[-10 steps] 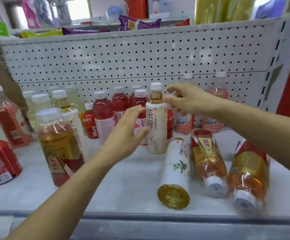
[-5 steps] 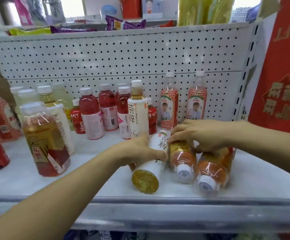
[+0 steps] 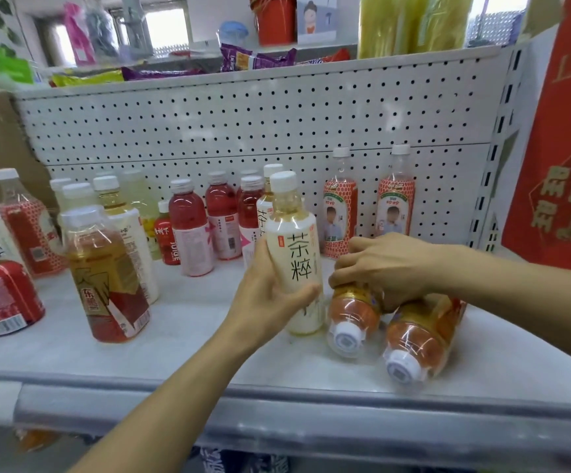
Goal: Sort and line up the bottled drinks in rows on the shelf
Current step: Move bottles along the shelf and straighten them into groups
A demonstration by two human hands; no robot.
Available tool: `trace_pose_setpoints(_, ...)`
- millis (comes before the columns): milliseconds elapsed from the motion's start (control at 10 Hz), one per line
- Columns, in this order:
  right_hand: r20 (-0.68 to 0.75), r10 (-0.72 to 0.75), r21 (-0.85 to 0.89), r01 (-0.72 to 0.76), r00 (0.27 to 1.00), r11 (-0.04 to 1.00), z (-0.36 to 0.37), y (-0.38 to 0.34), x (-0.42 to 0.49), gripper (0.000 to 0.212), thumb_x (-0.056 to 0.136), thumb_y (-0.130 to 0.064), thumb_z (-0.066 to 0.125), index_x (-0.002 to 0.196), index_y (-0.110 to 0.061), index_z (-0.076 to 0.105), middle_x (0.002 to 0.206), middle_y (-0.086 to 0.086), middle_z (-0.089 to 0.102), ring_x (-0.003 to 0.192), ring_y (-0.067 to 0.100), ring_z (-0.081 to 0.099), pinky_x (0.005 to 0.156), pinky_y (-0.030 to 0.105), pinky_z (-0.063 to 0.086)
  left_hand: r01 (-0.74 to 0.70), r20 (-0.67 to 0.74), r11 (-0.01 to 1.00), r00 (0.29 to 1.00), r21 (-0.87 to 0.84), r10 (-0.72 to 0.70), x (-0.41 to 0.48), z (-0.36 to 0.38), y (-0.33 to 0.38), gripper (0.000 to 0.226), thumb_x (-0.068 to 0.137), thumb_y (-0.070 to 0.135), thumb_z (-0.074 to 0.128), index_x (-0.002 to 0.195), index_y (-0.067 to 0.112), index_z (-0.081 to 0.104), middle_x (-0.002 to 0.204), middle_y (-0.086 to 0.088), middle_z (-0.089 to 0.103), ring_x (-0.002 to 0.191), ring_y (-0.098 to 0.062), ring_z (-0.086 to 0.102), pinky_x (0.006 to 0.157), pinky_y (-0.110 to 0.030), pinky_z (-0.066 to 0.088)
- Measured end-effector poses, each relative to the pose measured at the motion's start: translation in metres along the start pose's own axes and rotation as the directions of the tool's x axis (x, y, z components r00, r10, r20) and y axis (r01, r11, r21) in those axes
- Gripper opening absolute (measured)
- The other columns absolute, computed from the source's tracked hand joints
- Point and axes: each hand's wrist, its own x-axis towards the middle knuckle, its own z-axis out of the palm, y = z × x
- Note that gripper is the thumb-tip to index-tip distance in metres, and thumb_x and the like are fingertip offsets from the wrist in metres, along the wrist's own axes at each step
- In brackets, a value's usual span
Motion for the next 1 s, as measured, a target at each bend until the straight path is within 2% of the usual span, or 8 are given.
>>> trace_pose_setpoints(200, -0.082, 0.260, 0.204, -0.240, 0.962, 0.949, -0.037, 0.000, -0.025, 0.069, 0.067, -0.058, 0.078, 0.126, -0.042, 0.047, 0.113, -0.016, 0.060, 0.103, 0.014, 0.056, 0.085, 0.039, 0.051, 0.018, 0.000, 0.999, 1.000, -0.027, -0.018, 0.015, 0.010, -0.011, 0.068, 0.078, 0.013, 0.082, 0.128, 0.027, 0.038, 0.124, 0.010, 0.059, 0.113, -0.002, 0.058, 0.090, -0.024, 0.056)
trace_pose_setpoints(300, -0.101, 0.394, 0.643, -0.242, 0.914, 0.727, -0.029, 0.008, -0.019, 0.050, 0.068, -0.050, 0.084, 0.107, -0.038, 0.056, 0.097, -0.018, 0.067, 0.092, 0.006, 0.063, 0.077, 0.023, 0.049, 0.031, -0.016, 0.999, 0.999, -0.021, -0.032, 0.023, 0.018, -0.015, 0.068, 0.079, 0.013, 0.081, 0.130, 0.025, 0.037, 0.126, 0.008, 0.057, 0.116, -0.008, 0.057, 0.096, -0.037, 0.055)
trace_pose_setpoints(400, 0.005, 0.483, 0.801, -0.292, 0.875, 0.522, -0.022, 0.008, -0.009, 0.040, 0.073, -0.048, 0.081, 0.101, -0.027, 0.063, 0.086, -0.009, 0.074, 0.080, 0.007, 0.067, 0.062, 0.019, 0.052, 0.038, -0.044, 0.999, 0.998, -0.032, -0.039, 0.028, 0.024, -0.020, 0.072, 0.079, 0.015, 0.081, 0.133, 0.026, 0.036, 0.127, 0.008, 0.057, 0.118, -0.010, 0.057, 0.097, -0.040, 0.054)
trace_pose_setpoints(500, 0.069, 0.506, 0.824, -0.335, 0.860, 0.457, -0.019, 0.006, -0.005, 0.041, 0.075, -0.054, 0.077, 0.103, -0.026, 0.065, 0.092, -0.007, 0.075, 0.089, 0.013, 0.067, 0.066, 0.031, 0.057, 0.042, -0.064, 0.998, 0.997, -0.052, -0.045, 0.029, 0.028, -0.023, 0.071, 0.080, 0.016, 0.080, 0.133, 0.028, 0.036, 0.129, 0.006, 0.056, 0.118, -0.011, 0.057, 0.098, -0.042, 0.054)
trace_pose_setpoints(700, 0.167, 0.450, 0.727, -0.418, 0.877, 0.545, -0.030, 0.003, -0.038, 0.047, 0.092, -0.037, 0.066, 0.135, -0.023, 0.052, 0.133, -0.007, 0.059, 0.123, 0.014, 0.055, 0.107, 0.038, 0.044, 0.056, -0.064, 0.998, 0.996, -0.012, -0.057, 0.028, 0.032, -0.029, 0.073, 0.081, 0.025, 0.078, 0.138, 0.033, 0.033, 0.136, 0.004, 0.050, 0.124, -0.014, 0.054, 0.104, -0.046, 0.050)
trace_pose_setpoints(800, 0.206, 0.372, 0.703, -0.401, 0.905, 0.587, -0.046, -0.006, -0.083, 0.056, 0.095, -0.002, 0.052, 0.140, -0.036, 0.048, 0.137, -0.020, 0.047, 0.128, 0.003, 0.042, 0.105, 0.025, 0.035, -0.028, -0.229, 0.980, 0.971, 0.196, 0.073, 0.018, 0.034, -0.013, 0.079, 0.082, 0.022, 0.076, 0.144, 0.018, 0.029, 0.137, -0.002, 0.039, 0.130, -0.020, 0.043, 0.110, -0.045, 0.042)
trace_pose_setpoints(900, 0.332, 0.283, 0.534, -0.427, 0.900, 0.730, -0.056, -0.022, -0.119, 0.070, 0.091, 0.002, 0.052, 0.141, -0.046, 0.042, 0.142, -0.020, 0.039, 0.130, 0.006, 0.036, 0.106, 0.023, 0.031, -0.329, -0.286, 0.876, 0.854, 0.352, 0.435, 0.000, 0.046, 0.021, 0.069, 0.082, 0.008, 0.073, 0.140, 0.007, 0.035, 0.132, -0.010, 0.041, 0.123, -0.022, 0.042, 0.109, -0.036, 0.040)
trace_pose_setpoints(1000, 0.324, 0.273, 0.260, -0.363, 0.906, 0.895, -0.041, -0.040, -0.126, 0.084, 0.086, -0.017, 0.066, 0.150, -0.047, 0.021, 0.152, -0.021, 0.024, 0.144, 0.008, 0.016, 0.118, 0.029, 0.015, -0.324, -0.077, 0.922, 0.935, 0.211, 0.346, -0.004, 0.071, 0.043, 0.078, 0.085, 0.014, 0.072, 0.148, 0.014, 0.027, 0.140, -0.004, 0.038, 0.131, -0.016, 0.039, 0.113, -0.027, 0.035)
